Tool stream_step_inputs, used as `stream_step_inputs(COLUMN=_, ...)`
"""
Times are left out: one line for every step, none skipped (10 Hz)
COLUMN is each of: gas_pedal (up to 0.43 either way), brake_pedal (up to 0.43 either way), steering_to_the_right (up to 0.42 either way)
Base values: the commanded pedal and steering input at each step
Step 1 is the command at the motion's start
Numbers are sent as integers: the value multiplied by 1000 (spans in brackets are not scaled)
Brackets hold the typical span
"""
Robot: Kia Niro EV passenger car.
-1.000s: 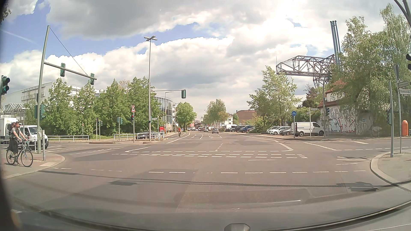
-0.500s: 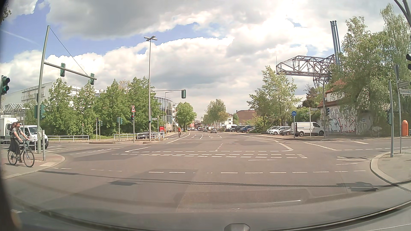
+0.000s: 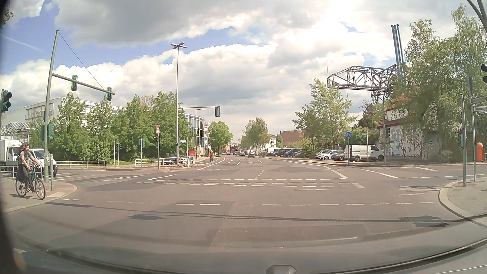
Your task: Follow the waypoints while adhering to traffic rules and regulations
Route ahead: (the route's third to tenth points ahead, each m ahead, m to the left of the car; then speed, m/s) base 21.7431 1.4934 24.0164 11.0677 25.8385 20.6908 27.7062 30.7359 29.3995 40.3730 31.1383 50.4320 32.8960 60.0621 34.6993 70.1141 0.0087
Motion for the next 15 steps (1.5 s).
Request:
stream_step_inputs(gas_pedal=0, brake_pedal=287, steering_to_the_right=3)
stream_step_inputs(gas_pedal=0, brake_pedal=287, steering_to_the_right=3)
stream_step_inputs(gas_pedal=0, brake_pedal=287, steering_to_the_right=3)
stream_step_inputs(gas_pedal=0, brake_pedal=287, steering_to_the_right=3)
stream_step_inputs(gas_pedal=0, brake_pedal=287, steering_to_the_right=3)
stream_step_inputs(gas_pedal=0, brake_pedal=287, steering_to_the_right=3)
stream_step_inputs(gas_pedal=0, brake_pedal=287, steering_to_the_right=3)
stream_step_inputs(gas_pedal=0, brake_pedal=287, steering_to_the_right=3)
stream_step_inputs(gas_pedal=0, brake_pedal=287, steering_to_the_right=3)
stream_step_inputs(gas_pedal=0, brake_pedal=287, steering_to_the_right=3)
stream_step_inputs(gas_pedal=0, brake_pedal=287, steering_to_the_right=3)
stream_step_inputs(gas_pedal=0, brake_pedal=293, steering_to_the_right=3)
stream_step_inputs(gas_pedal=0, brake_pedal=299, steering_to_the_right=3)
stream_step_inputs(gas_pedal=0, brake_pedal=305, steering_to_the_right=3)
stream_step_inputs(gas_pedal=0, brake_pedal=305, steering_to_the_right=3)
